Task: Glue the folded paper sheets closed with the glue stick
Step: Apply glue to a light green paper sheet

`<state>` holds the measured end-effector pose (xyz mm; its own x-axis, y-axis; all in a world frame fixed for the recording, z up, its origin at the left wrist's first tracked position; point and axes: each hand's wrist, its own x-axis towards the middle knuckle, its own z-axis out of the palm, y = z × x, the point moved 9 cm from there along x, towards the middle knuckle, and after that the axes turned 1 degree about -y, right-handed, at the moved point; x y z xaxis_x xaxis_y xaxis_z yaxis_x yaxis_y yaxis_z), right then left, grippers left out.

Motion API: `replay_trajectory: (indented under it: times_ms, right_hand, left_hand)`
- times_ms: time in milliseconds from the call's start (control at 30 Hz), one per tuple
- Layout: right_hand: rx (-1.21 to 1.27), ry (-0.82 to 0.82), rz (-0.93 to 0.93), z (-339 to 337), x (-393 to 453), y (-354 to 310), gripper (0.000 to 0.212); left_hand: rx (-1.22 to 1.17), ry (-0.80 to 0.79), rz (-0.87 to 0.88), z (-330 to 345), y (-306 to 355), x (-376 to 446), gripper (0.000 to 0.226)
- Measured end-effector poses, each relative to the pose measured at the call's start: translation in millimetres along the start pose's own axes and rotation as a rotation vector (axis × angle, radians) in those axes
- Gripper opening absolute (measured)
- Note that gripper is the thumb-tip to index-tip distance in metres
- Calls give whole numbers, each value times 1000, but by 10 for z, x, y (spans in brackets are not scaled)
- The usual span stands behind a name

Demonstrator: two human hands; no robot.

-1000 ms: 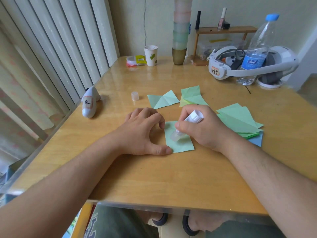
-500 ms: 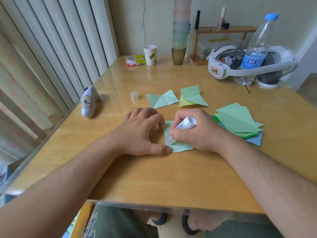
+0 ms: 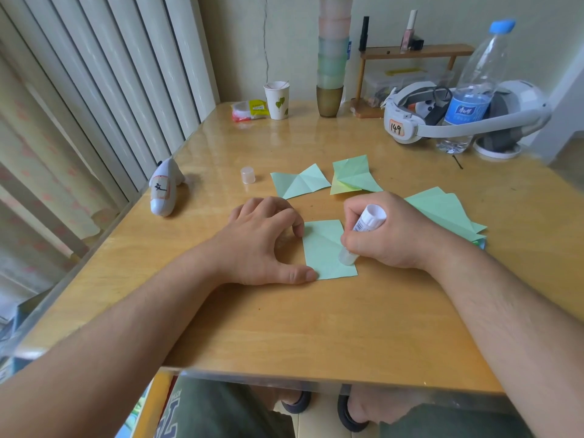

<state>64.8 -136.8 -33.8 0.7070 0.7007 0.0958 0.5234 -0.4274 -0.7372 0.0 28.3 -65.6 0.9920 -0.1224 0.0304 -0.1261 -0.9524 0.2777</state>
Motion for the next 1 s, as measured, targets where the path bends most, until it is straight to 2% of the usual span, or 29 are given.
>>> replay_trajectory:
  times_ms: [233,400,500,633,833,1000]
  right_hand:
    - [31,-4,-16,-11,8,40,18]
    - [333,66,-97,-135,15,-13,11]
    - [426,37,-136,-31,25,-94,15]
    - [368,-27,-113,187,44,-144,29]
    - [233,40,-97,214,46,-153,20]
    - [185,30,-89,248,33,-183,17]
  left_hand:
    - [-3,3,-2,0,-3,-2,66]
    - [-5,-2,-3,-1,-4,1,66]
    - [-20,-18,-1,2,-16,0,65]
    - [-15,-24,0,-1,-36,6,70]
    - [-13,-29,-5,2,-40,12,73]
    - [-16,-34,-1,11,-43,9,72]
